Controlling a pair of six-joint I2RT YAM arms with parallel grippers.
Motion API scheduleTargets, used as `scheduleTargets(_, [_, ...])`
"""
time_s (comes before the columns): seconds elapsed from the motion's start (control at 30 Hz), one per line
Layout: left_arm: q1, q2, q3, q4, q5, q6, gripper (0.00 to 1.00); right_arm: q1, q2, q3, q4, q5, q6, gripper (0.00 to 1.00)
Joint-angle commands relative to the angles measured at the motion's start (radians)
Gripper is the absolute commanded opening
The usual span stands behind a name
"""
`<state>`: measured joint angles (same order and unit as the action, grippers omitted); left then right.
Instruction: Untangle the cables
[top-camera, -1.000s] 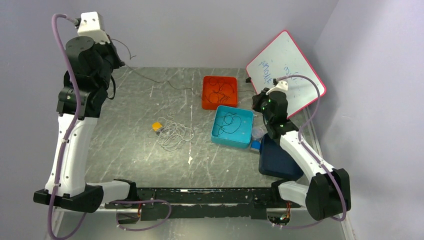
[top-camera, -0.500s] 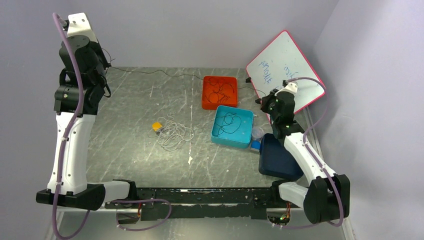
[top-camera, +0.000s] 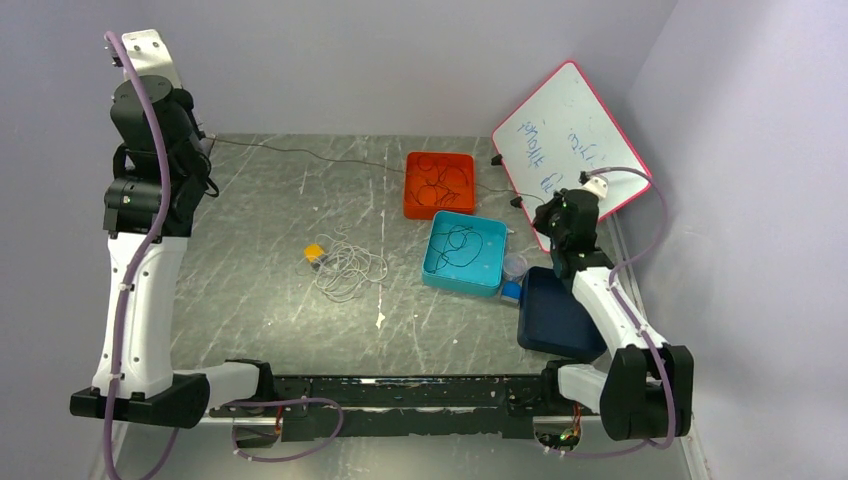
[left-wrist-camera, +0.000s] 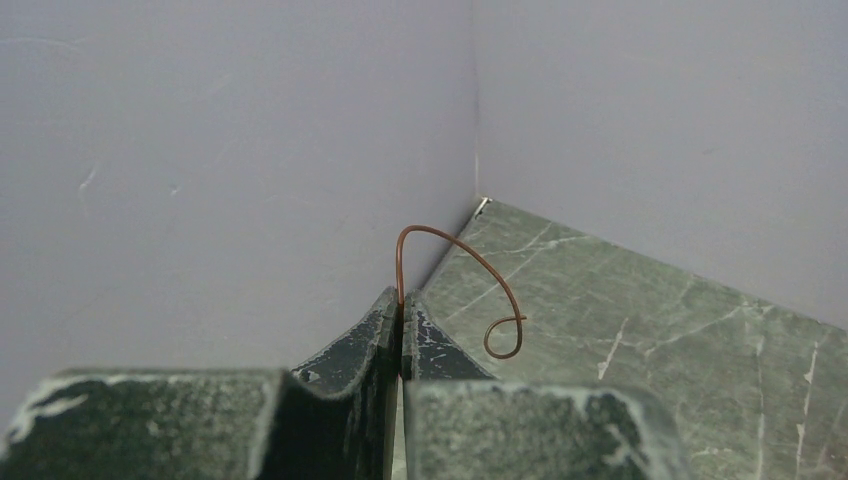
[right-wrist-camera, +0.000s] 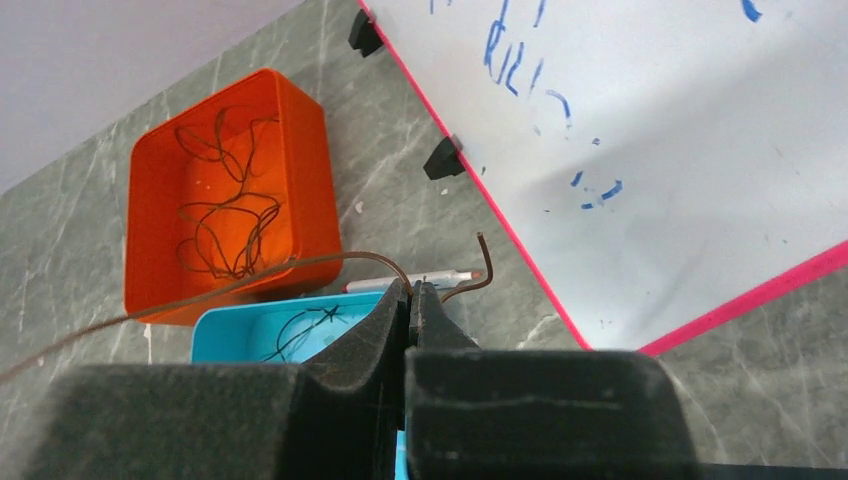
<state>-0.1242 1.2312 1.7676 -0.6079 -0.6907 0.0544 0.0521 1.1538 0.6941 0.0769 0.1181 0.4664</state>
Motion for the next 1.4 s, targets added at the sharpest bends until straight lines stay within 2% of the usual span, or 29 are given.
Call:
scheduleTargets(0.0, [0.012,-0.020,-0.008,0.055,-0.068,0.051,0.07,-0.035,-0.002,-0.019,-0.002,-0.013,0.012,0.00])
scheduleTargets(0.5, [0.012,-0.050,-0.033,0.110,-0.135,0.115,0.07,-0.101,-0.008,-0.062,0.004,-0.019,0.036,0.00])
scheduleTargets(0.97, [0.012,-0.040,-0.037,0.131,-0.139,0.135,0.07,-0.124,-0.045,-0.073,0.006,0.001,0.043,0.00])
scheduleTargets(1.37, [0.012,0.056,0.028,0.066,-0.109,0.102,0.07,-0.176,-0.105,-0.100,0.004,0.006,0.110,0.00])
